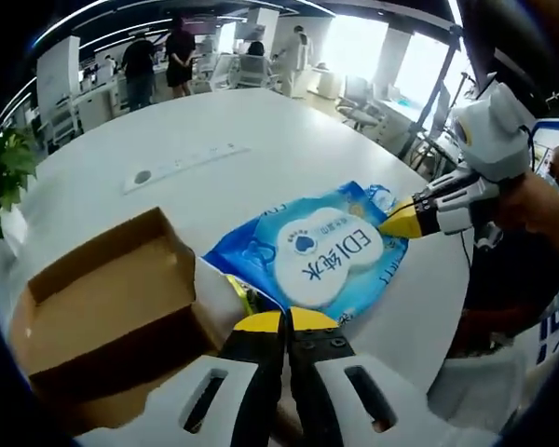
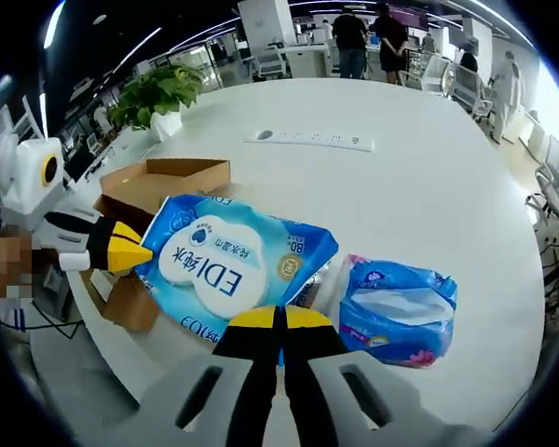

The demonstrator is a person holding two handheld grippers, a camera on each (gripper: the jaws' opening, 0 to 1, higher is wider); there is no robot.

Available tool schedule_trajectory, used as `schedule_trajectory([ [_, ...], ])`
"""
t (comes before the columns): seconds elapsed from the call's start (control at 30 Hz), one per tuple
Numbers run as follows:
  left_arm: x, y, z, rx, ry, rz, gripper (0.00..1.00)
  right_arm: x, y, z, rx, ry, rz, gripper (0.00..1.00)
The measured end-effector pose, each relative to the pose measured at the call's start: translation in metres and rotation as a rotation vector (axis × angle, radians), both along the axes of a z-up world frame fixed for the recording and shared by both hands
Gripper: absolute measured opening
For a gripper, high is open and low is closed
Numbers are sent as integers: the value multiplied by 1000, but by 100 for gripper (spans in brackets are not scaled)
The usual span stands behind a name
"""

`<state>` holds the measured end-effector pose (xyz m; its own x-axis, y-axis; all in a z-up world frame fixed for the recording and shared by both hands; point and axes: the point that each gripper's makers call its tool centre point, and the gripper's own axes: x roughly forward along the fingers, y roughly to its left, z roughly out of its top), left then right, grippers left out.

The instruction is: Operate the shoe box by opening the lid, removing the specified soft item, and placing it in the target area until the item is outside and the box remains undamaged.

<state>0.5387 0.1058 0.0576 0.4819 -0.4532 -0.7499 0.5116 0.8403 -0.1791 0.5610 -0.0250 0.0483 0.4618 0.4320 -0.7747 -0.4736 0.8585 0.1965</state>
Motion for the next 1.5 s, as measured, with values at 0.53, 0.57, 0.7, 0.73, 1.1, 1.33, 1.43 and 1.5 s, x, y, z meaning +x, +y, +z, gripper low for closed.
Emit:
schedule_trajectory([
  [0.53,13,-3,-34,104,32,-74,0,13,-2,-40,-11,60,16,0],
  [0.57,13,-3,-36,117,28,-85,0,13,-2,-41,-11,61,16,0],
  [0.7,13,-3,-41,163,14,-121,0,14,-1,-49,-10,71,14,0],
  [0.73,14,-3,-44,172,13,-129,0,14,-1,-51,-11,72,16,0],
  [1.1,20,-5,-52,238,-17,-189,0,21,-2,-58,-10,59,14,0],
  [1.33,17,-5,-54,268,-19,-214,0,21,-3,-60,-12,57,17,0],
  [1.43,17,-4,-54,271,-30,-215,0,20,-3,-60,-13,58,16,0],
  [1.5,16,-4,-53,257,-25,-204,1,21,-4,-61,-18,54,15,0],
])
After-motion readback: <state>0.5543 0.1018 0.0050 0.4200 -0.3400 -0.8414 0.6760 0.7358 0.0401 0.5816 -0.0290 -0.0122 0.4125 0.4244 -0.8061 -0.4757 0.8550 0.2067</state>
